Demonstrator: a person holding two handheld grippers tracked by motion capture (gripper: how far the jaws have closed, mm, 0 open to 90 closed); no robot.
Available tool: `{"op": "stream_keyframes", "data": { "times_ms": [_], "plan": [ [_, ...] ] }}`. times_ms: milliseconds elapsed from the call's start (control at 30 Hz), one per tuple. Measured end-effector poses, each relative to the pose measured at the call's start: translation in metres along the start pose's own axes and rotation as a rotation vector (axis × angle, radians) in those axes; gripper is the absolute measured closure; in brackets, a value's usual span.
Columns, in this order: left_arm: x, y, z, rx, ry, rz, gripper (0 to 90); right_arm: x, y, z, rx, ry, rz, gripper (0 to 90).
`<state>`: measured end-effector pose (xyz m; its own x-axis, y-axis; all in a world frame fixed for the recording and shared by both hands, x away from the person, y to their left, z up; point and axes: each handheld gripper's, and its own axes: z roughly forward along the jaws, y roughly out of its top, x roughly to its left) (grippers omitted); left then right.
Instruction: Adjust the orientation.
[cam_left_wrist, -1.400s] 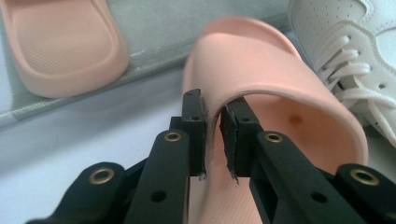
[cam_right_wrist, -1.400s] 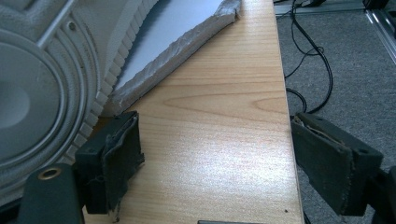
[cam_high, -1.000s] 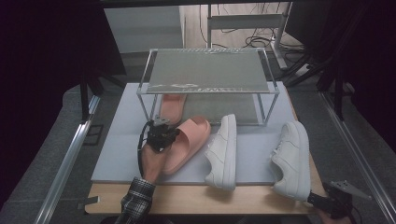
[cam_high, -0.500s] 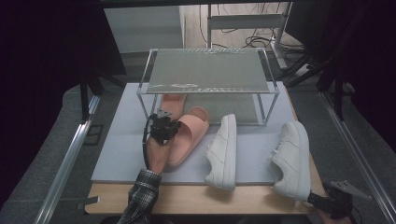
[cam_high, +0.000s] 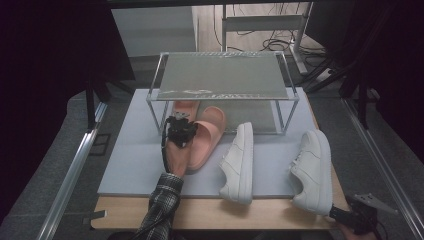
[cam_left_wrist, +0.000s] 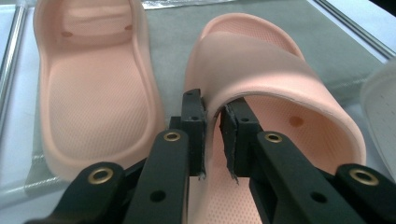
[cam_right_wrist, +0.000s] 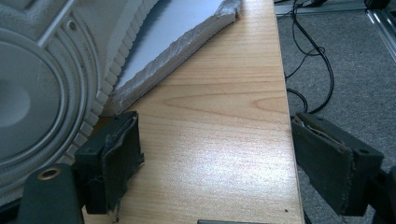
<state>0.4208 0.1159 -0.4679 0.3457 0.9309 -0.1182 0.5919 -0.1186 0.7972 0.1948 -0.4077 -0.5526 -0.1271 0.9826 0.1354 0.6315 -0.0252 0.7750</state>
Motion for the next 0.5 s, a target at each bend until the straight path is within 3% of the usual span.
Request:
{"op": "stream_keyframes", "data": {
  "times_ms": [400, 500],
  "plan": [
    [-0.005, 0.004, 0.022, 0.003, 0.085, -0.031, 78.6, -0.001, 0.000, 0.000, 0.001, 0.005, 0.003, 16.8],
    [-0.001, 0.004, 0.022, -0.002, 0.062, -0.042, 77.6, -0.001, -0.001, 0.000, 0.002, 0.007, 0.005, 16.8]
  ]
}}
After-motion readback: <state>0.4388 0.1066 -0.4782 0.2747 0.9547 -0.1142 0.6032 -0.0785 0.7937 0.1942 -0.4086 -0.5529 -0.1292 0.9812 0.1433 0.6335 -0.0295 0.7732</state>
